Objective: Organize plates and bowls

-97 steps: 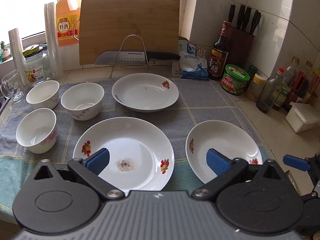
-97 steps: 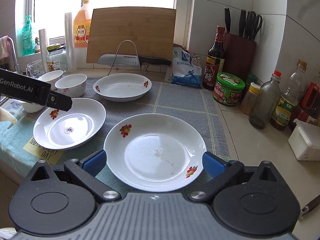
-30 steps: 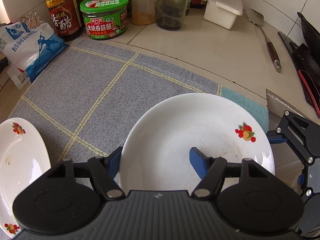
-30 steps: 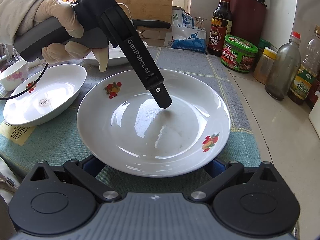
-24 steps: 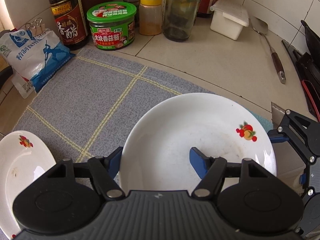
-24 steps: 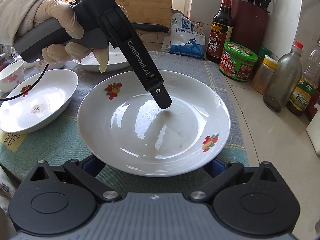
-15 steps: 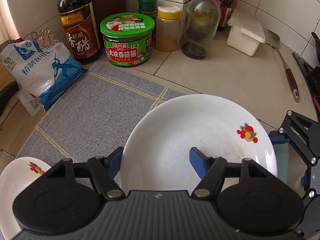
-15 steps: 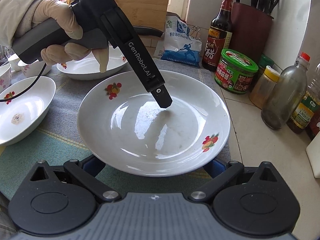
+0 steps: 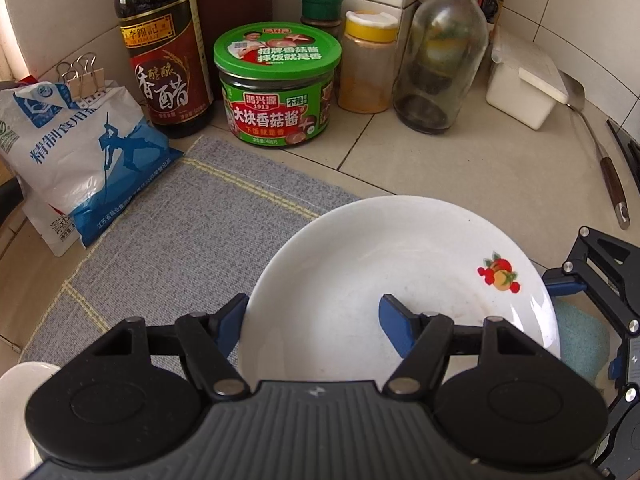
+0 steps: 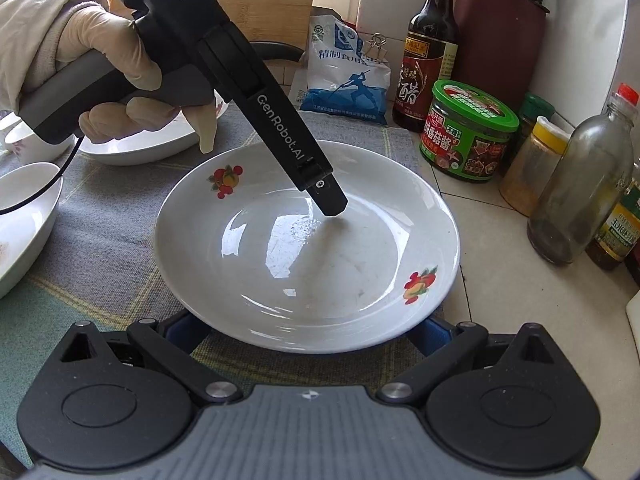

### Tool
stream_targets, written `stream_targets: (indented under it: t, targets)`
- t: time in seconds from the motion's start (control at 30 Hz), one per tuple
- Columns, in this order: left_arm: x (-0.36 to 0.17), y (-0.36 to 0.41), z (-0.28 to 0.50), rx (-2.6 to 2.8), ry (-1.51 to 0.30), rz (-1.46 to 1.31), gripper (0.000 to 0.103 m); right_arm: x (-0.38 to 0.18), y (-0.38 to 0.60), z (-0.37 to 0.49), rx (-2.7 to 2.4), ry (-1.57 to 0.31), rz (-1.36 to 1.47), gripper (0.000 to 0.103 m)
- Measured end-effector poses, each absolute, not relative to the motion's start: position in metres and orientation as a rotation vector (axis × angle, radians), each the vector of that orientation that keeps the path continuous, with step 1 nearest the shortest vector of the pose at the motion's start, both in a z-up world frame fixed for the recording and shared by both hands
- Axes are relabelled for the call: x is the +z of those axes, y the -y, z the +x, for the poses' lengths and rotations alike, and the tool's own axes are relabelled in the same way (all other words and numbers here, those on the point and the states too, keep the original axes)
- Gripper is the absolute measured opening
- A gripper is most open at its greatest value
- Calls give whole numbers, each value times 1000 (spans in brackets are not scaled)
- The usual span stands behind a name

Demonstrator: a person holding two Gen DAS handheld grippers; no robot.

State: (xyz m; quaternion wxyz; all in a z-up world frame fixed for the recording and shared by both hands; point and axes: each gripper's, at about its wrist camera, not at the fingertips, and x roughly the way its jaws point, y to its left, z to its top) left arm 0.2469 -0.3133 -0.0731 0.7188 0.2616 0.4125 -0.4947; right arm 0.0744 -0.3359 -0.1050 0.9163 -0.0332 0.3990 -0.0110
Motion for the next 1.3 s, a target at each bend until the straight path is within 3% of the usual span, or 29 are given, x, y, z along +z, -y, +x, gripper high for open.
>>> stream_targets:
  t: [0.43, 0.67, 0.73, 1.07, 1.3]
  targets:
    - [-73, 316, 245, -1090, -895, 591, 70, -108, 337, 75, -32, -819, -46, 103]
    - [-55, 304, 242, -1047, -850, 569, 80, -102, 337, 64, -85, -838, -49, 103]
    - [-44, 295, 239, -1041, -838, 545, 86, -97, 336, 54, -104, -830, -37, 103]
    - [18, 222, 182, -911, -728, 433, 89, -75, 302, 0, -31, -741, -48, 103]
    - [20, 147, 122, -724, -755, 285, 92, -81, 272, -18, 127, -731, -81, 103]
